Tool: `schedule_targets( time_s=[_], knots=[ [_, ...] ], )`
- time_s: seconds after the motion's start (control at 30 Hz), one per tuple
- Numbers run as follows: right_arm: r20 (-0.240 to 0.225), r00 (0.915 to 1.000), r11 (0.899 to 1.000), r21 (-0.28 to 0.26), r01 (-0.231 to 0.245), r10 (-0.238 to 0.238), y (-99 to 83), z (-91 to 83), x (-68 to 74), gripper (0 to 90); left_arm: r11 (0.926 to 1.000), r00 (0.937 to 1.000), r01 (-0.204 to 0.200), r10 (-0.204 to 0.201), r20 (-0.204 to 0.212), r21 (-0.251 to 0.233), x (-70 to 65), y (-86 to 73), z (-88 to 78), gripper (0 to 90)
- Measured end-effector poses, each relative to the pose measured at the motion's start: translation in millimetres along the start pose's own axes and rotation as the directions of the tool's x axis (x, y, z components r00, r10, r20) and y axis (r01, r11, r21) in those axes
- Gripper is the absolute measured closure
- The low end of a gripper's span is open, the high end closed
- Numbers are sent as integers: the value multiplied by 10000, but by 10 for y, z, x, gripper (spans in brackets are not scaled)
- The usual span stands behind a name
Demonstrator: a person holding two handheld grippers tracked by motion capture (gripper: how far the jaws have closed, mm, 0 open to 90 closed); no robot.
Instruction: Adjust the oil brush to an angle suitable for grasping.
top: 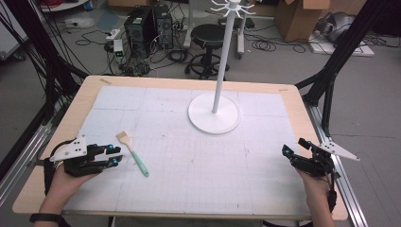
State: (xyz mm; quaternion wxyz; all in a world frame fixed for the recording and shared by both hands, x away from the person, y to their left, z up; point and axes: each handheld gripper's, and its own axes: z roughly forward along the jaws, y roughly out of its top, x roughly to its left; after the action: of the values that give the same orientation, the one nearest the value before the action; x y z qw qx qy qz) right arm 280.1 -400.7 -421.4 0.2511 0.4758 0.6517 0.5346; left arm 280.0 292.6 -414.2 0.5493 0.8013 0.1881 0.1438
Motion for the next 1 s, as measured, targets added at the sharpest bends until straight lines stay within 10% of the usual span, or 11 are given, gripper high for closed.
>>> schedule_targets(
  time_s=[0.4,1.0],
  knots=[
    [15,10000,10000,-12,91,-91,1,12,-1,160,9954,9986,109,-157,505,950,-8,-115,151,882],
    [16,10000,10000,-50,41,-41,5,10,-5,160,9702,9966,40,-238,791,2421,2,-210,434,900]
  ],
)
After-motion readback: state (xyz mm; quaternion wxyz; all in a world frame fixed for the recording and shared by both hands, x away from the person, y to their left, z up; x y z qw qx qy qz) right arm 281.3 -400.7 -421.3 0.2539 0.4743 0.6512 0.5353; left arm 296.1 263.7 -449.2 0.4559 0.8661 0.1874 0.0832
